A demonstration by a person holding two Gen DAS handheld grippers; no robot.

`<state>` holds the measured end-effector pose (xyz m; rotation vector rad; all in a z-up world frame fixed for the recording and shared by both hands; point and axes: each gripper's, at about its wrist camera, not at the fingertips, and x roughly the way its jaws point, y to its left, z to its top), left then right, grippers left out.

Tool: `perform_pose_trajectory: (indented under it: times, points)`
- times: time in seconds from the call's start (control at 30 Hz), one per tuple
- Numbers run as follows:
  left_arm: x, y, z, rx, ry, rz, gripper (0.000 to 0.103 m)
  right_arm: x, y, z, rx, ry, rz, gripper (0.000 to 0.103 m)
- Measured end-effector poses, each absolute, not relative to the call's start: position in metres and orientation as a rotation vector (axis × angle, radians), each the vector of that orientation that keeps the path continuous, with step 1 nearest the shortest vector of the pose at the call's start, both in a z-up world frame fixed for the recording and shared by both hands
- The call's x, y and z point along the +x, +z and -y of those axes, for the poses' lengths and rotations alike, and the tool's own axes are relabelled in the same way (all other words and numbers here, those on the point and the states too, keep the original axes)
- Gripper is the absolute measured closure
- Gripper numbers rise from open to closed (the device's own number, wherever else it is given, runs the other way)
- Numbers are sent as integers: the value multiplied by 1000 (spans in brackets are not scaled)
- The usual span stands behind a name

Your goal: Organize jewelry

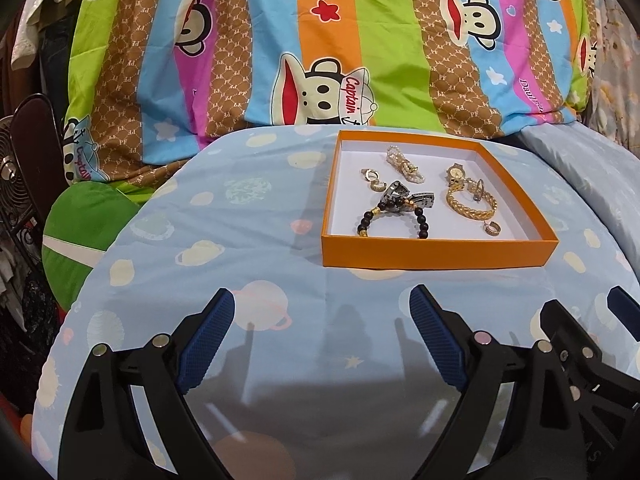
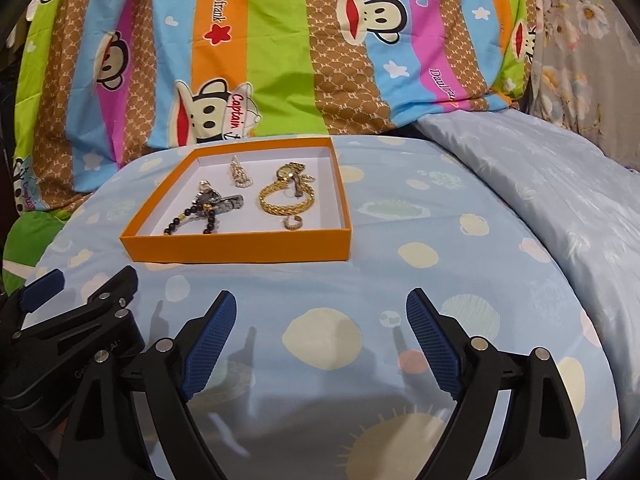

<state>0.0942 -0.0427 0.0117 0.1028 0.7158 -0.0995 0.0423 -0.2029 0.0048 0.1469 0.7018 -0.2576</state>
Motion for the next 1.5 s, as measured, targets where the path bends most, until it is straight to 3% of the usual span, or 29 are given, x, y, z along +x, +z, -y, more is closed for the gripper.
perform_pose_trajectory:
  times: [1.5]
  points:
    - [90, 16, 46, 144, -52, -684, 16, 42, 3, 204, 152, -256, -707, 17]
